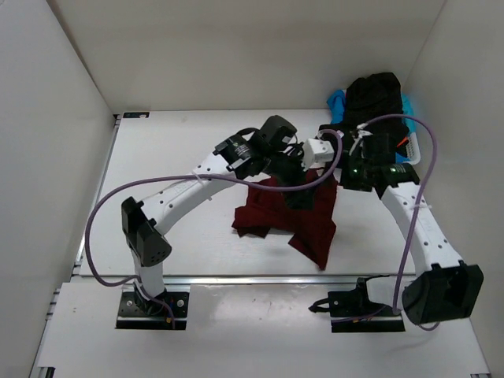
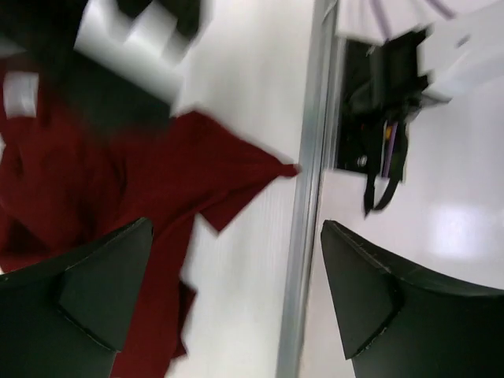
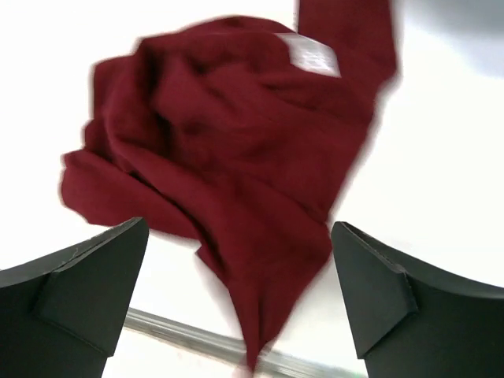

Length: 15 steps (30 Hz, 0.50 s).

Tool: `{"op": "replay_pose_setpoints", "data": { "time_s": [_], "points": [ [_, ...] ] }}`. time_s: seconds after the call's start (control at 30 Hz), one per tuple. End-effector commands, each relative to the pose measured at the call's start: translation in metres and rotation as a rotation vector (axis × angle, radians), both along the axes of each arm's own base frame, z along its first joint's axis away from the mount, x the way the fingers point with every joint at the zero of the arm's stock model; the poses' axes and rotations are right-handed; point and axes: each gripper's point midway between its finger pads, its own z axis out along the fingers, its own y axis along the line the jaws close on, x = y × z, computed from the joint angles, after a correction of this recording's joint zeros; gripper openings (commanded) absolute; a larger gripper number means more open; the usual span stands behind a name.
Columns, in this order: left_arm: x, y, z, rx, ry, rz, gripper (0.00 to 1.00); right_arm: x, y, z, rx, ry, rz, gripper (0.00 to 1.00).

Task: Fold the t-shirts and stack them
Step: Flatten out the tshirt

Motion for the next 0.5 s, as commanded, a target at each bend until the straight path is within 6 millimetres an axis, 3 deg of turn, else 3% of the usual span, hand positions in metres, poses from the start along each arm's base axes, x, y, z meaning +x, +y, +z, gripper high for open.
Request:
{"op": "replay_pose_setpoints", "data": {
  "time_s": [0.0,0.07,0.1,0.17,0.23,0.27,0.33,0.47],
  "points": [
    [0.019,0.038,0.006,-0.01,0.053,0.097,0.99,-0.022,-0.058,-0.008,-0.105,0.023,-0.199,0.99],
    [0.055,0.078,-0.003,0.01,0.04,0.235,0.99,-0.035,-0.075,-0.015,-0.139,0.032,-0.253,0.99],
    [0.057,0.095,-0.014,0.031,0.058,0.289,0.99,-0.042,-0.074,-0.018,-0.152,0.035,-0.25,0.99],
    [0.094,0.147,-0.043,0.121,0.012,0.554,0.99,-0.052,-0.057,-0.032,-0.152,0.078,-0.204,0.99],
    [0.083,0.181,-0.107,0.272,0.037,0.637,0.99,-0.066,-0.03,-0.055,-0.137,0.161,-0.145,0.99],
    [0.077,0.183,-0.12,0.321,0.014,0.619,0.99,-0.073,-0.025,-0.067,-0.132,0.204,-0.149,0.99],
    [0.055,0.192,-0.166,0.43,0.037,0.6,0.99,-0.091,-0.012,-0.094,-0.146,0.32,-0.121,0.97],
    [0.049,0.201,-0.203,0.477,0.093,0.638,0.99,-0.125,0.001,-0.121,-0.149,0.44,-0.073,0.96]
  ]
}}
